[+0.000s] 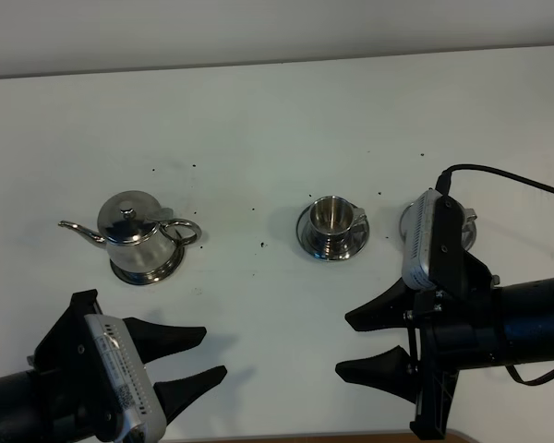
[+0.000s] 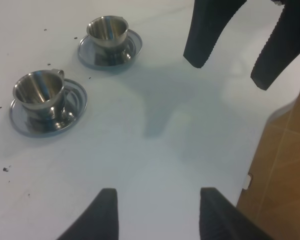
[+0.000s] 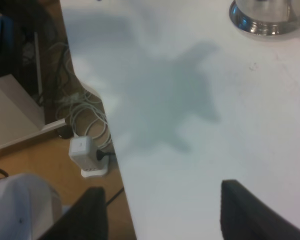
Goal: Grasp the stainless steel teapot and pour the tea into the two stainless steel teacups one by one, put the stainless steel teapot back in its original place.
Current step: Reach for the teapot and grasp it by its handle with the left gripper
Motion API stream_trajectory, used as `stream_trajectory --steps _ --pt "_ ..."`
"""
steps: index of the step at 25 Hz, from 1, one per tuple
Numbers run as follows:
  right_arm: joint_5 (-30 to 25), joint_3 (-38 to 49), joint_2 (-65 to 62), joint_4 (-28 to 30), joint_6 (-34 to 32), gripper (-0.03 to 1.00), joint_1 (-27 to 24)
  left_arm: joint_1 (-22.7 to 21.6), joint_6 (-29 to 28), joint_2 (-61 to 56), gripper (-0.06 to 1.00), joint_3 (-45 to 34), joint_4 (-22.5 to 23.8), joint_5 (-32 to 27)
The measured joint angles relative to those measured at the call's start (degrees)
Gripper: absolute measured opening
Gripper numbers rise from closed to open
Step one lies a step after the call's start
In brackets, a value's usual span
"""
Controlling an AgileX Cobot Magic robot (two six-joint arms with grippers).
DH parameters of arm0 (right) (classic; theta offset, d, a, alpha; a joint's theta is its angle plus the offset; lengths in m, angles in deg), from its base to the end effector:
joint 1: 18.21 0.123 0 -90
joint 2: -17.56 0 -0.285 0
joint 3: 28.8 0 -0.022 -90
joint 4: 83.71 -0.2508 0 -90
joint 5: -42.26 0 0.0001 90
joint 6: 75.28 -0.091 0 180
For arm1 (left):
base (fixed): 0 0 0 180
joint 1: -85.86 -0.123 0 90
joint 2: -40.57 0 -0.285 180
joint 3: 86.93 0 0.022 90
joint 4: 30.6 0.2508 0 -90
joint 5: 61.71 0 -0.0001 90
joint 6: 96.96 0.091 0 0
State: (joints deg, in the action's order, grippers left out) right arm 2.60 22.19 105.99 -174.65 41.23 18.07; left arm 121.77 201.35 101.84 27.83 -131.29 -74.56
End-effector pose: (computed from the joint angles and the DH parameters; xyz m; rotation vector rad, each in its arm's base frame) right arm 0.1416 0.1761 0.1792 -1.4686 1.8441 0.9228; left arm 0.1108 -0.1049 0.1916 1.0898 1.8883 -0.4238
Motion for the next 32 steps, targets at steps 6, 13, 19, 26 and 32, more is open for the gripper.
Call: stream_trajectory --steps 6,13,19,26,32 --pt "0.00 0.00 0.00 0.00 0.00 0.50 0.00 0.00 0.00 0.00 0.44 0.00 0.00 -0.15" --pt "0.00 0.00 0.00 0.00 0.00 0.50 0.00 0.00 0.00 0.00 0.44 0.00 0.00 -0.15" --pt "0.00 0.00 0.00 0.00 0.00 0.50 0.00 0.00 -0.06 0.00 0.44 0.00 0.00 -0.15" --pt "0.01 0.00 0.00 -1.17 0.00 0.50 0.00 0.00 -0.06 0.00 0.44 0.00 0.00 -0.15" --pt "0.06 0.00 0.00 -5.68 0.00 0.50 0.00 0.00 -0.13 0.00 0.44 0.00 0.00 0.15"
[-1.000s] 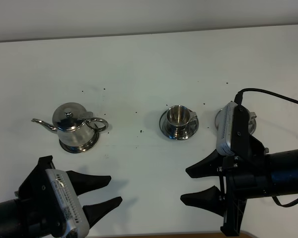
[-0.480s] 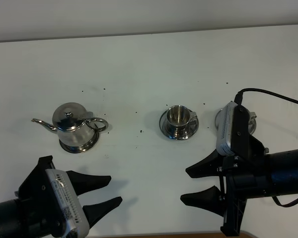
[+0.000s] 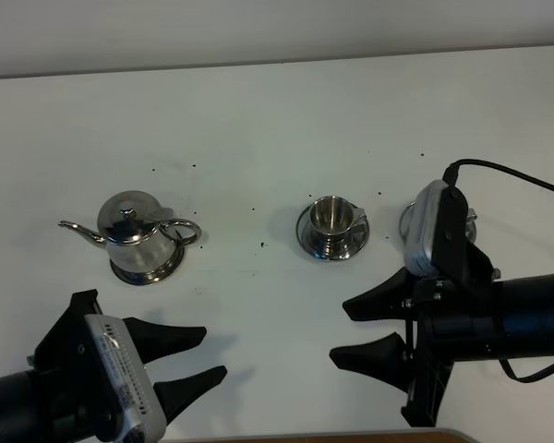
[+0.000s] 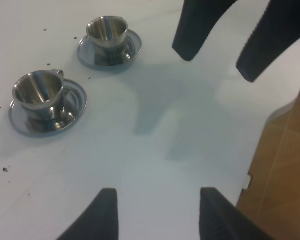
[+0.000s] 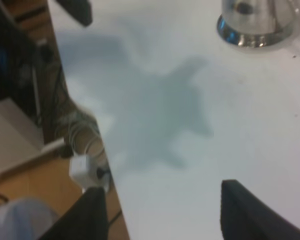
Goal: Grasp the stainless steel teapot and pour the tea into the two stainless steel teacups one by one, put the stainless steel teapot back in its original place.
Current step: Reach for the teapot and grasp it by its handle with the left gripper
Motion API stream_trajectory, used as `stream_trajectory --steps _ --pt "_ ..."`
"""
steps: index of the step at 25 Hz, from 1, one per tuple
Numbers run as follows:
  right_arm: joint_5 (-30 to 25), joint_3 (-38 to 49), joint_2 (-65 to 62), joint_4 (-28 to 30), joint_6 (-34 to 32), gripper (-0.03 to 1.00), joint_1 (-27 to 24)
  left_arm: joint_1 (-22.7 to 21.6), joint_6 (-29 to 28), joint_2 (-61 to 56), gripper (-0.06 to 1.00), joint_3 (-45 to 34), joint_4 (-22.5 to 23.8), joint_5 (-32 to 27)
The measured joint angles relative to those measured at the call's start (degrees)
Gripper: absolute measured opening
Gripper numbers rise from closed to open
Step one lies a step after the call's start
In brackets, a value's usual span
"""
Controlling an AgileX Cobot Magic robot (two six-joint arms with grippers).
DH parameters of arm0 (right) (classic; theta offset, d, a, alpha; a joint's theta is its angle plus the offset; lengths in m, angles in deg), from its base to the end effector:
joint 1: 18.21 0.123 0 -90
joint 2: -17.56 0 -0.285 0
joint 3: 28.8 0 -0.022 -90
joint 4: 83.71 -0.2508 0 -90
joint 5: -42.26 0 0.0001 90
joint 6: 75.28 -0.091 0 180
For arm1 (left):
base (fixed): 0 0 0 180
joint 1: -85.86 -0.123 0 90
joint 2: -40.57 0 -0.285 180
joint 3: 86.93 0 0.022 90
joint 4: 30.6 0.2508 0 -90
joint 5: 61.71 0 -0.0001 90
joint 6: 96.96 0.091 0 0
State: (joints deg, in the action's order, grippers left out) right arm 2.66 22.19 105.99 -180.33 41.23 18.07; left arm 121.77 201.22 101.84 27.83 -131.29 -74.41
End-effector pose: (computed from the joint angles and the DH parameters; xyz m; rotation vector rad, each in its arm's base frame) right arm 0.1454 0.1783 0.1829 -1.3496 1.8759 0.9597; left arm 0.1109 -0.1047 0.1916 1.0867 1.8908 -0.4223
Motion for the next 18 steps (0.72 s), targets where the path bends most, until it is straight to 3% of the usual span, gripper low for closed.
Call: stream_trajectory --steps 3,6,9,18 --pt "0.43 -0.21 0.00 -3.04 0.00 0.50 0.00 0.00 -2.66 0.00 0.44 0.26 0.00 3.12" --pt "4.09 -1.85 0.06 -3.79 -0.19 0.50 0.00 0.00 -8.76 0.00 0.44 2.16 0.00 10.54" --pt "11.37 -4.38 0.11 -3.96 -1.86 0.50 0.00 0.00 -13.64 0.00 0.44 4.79 0.00 16.54" --pt "28.65 -9.38 -3.09 -3.87 -8.22 0.50 0.00 0.00 -23.23 0.00 0.44 12.26 0.00 22.03"
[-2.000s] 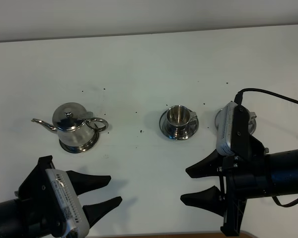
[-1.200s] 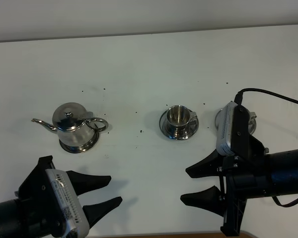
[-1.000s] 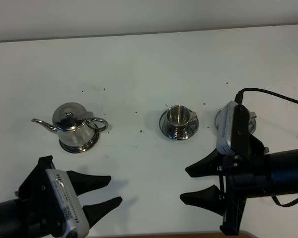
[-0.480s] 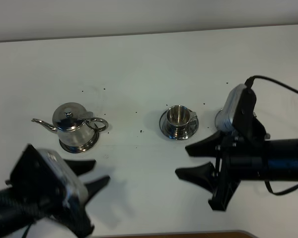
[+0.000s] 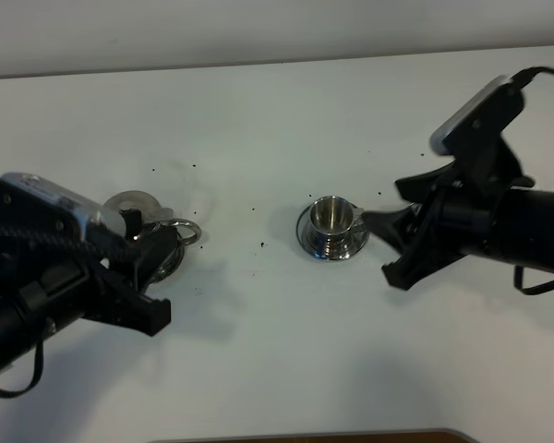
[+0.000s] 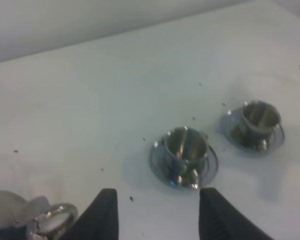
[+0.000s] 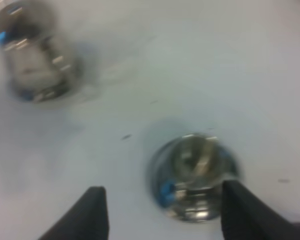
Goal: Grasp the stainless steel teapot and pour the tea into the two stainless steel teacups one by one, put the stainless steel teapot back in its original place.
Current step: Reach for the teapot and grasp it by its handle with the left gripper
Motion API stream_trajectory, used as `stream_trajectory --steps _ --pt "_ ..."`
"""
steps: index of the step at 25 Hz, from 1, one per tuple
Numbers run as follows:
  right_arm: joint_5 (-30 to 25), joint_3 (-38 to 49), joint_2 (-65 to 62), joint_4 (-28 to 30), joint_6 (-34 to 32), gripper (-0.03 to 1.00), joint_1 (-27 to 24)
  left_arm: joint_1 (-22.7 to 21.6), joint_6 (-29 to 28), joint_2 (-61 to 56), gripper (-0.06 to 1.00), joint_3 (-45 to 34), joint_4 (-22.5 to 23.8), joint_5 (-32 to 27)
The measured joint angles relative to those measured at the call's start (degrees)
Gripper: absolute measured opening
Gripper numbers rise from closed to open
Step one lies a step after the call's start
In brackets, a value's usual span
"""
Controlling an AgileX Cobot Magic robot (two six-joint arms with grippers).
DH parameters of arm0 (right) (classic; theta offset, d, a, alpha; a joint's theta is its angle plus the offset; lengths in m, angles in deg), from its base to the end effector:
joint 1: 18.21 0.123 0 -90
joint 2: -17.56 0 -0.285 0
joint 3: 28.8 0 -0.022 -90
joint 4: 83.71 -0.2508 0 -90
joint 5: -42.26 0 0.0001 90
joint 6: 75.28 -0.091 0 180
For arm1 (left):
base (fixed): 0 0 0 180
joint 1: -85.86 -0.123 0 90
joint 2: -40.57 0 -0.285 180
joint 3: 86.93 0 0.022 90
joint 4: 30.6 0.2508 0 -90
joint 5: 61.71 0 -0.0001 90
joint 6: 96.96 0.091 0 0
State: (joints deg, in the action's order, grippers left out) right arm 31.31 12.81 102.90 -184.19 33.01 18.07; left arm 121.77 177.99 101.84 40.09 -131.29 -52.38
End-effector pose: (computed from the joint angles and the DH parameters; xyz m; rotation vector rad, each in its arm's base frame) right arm 0.2025 0.1699 0.2227 -0.9257 2.0069 0.4863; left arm 0.1554 -0.0948 0.2506 0.4274 1.9858 -0.3002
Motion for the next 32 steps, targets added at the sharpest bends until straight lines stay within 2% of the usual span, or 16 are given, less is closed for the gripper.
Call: stream_trajectory --steps 5,9,13,17,20,25,27,29,32 --pt "12.03 0.00 -6.00 -0.17 -5.07 0.50 0.00 0.00 -2.97 0.00 0.42 2.45 0.00 3.50" --pt "17.70 0.00 -9.66 -0.34 -6.33 0.50 0.00 0.00 -4.85 0.00 0.41 5.02 0.00 4.53" --pt "16.86 0.00 -11.60 -0.36 -8.85 0.49 0.00 0.00 -8.55 0.00 0.41 7.97 0.00 1.36" --pt "11.51 0.00 -11.71 -0.55 -11.93 0.46 0.00 0.00 -10.14 0.00 0.41 10.03 0.00 -5.88" --pt "7.29 0.00 -11.71 -0.55 -12.66 0.45 0.00 0.00 -10.65 0.00 0.41 11.25 0.00 -8.96" --pt "6.31 0.00 -11.71 0.85 -12.95 0.44 0.00 0.00 -10.65 0.00 0.41 11.99 0.48 -12.98" --pt "6.44 0.00 -11.71 2.47 -12.90 0.44 0.00 0.00 -10.65 0.00 0.41 12.07 3.25 -15.33" --pt "7.36 0.00 -11.71 4.33 -12.85 0.44 0.00 0.00 -12.22 0.00 0.40 12.07 8.08 -18.52" --pt "9.20 0.00 -11.71 5.19 -12.29 0.44 0.00 -0.26 -20.85 0.00 0.38 12.26 20.05 -24.95"
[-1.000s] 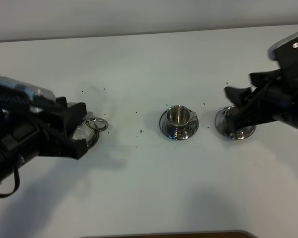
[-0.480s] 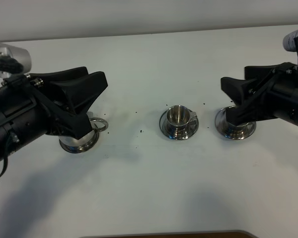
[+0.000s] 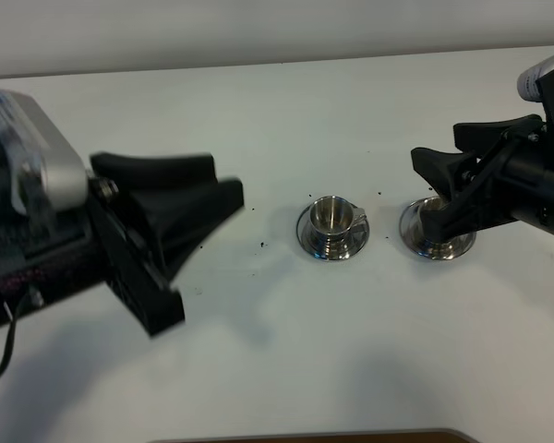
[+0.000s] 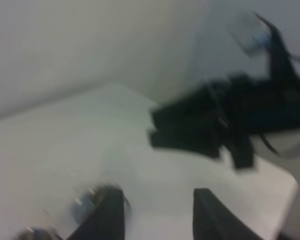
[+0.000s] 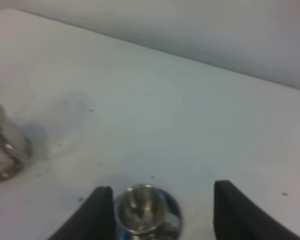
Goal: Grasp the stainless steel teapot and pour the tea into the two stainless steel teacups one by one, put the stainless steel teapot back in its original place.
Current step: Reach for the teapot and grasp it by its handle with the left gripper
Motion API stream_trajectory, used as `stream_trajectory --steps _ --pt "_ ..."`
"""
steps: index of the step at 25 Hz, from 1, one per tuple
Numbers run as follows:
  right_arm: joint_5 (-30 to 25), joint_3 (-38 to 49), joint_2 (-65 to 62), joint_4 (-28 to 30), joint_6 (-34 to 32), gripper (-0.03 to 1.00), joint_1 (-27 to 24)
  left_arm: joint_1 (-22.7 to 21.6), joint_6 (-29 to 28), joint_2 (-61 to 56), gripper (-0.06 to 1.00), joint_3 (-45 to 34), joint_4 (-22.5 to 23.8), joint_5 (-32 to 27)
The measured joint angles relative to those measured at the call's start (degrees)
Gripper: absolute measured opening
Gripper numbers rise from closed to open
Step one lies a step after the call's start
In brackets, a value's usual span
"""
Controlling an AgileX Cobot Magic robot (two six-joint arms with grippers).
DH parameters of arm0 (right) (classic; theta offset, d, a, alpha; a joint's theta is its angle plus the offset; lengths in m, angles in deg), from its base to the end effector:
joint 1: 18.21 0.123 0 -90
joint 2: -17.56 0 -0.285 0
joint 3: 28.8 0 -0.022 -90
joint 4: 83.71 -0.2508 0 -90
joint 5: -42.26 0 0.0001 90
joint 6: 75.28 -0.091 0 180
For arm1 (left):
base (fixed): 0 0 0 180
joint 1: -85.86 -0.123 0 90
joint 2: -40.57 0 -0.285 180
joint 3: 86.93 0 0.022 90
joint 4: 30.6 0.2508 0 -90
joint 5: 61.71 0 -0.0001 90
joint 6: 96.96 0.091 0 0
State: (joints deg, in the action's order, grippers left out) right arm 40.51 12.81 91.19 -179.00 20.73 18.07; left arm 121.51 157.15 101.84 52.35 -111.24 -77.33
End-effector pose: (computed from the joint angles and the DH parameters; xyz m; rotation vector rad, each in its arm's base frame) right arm 0.1904 0.1433 0.2709 -0.6640 1.9227 0.4246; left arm 0.1466 -0.1350 0.3202 0.6659 1.7617 -0.7535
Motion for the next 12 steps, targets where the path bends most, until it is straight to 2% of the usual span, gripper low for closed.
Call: stream_trajectory --steps 3,6,8,10,12 --pt "0.90 0.00 0.00 0.05 0.92 0.44 0.00 -2.37 -16.35 0.00 0.37 1.05 19.50 -8.15" --pt "0.90 0.00 0.15 0.05 1.02 0.43 0.00 -5.56 -37.36 0.00 0.37 2.34 40.22 -15.74" --pt "0.90 -0.04 0.89 -0.01 1.02 0.42 0.00 -7.07 -49.34 0.00 0.37 2.51 52.11 -18.15" --pt "0.77 -0.04 2.45 -0.13 1.02 0.41 0.00 -7.78 -60.39 0.00 0.37 2.51 63.20 -19.47" --pt "0.44 -0.04 4.39 -0.49 1.02 0.40 0.00 -7.98 -68.46 0.00 0.37 2.56 70.88 -20.03"
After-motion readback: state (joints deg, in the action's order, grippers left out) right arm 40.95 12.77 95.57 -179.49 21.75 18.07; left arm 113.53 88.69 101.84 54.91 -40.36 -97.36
